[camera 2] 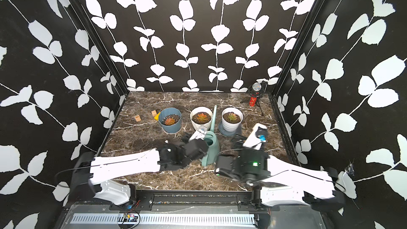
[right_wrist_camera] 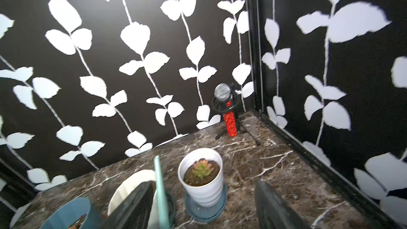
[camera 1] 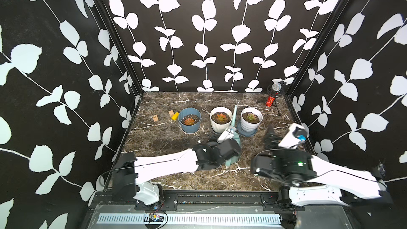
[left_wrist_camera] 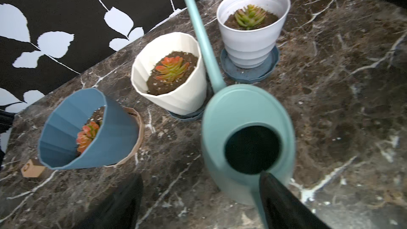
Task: Water the succulent around the soil edge
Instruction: Pick up the watering can from the center of the board.
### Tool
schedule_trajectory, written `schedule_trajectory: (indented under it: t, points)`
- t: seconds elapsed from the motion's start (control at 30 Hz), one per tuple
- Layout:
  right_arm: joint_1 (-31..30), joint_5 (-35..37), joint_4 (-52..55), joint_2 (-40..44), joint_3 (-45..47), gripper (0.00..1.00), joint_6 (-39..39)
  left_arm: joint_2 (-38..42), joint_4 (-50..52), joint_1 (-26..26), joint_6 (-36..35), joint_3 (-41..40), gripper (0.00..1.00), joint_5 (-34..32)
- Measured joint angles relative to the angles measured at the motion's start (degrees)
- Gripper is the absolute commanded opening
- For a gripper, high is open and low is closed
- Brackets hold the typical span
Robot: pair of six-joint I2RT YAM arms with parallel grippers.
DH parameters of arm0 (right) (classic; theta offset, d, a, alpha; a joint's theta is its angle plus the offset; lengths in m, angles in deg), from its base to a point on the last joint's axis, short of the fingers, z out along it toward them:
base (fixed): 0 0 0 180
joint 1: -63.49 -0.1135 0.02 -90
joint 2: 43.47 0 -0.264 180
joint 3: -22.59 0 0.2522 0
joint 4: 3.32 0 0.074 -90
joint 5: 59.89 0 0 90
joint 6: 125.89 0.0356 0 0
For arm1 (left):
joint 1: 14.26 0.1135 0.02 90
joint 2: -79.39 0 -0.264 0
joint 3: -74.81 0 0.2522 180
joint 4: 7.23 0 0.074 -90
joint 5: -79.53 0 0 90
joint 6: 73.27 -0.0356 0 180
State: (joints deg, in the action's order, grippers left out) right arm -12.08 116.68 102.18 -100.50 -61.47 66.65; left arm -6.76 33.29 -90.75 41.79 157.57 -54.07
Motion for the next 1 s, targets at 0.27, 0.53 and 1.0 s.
schedule_trajectory:
  t: [0.27,0.53,1.0]
  points:
    - [3.26,1.16,-22.32,19.74,12.9,0.76,-36.7,-10.8,4.0,-7.5,11.87,9.03,0.86,-7.06]
    - [3.26,1.33,-56.96,33.31,24.37,0.76,-73.61,-12.66,12.22,-7.72,23.63,9.68,0.85,-9.68]
    - [3.26,1.33,-62.29,30.49,24.37,0.76,-79.45,-12.66,10.69,-7.69,32.37,2.58,0.75,-10.08]
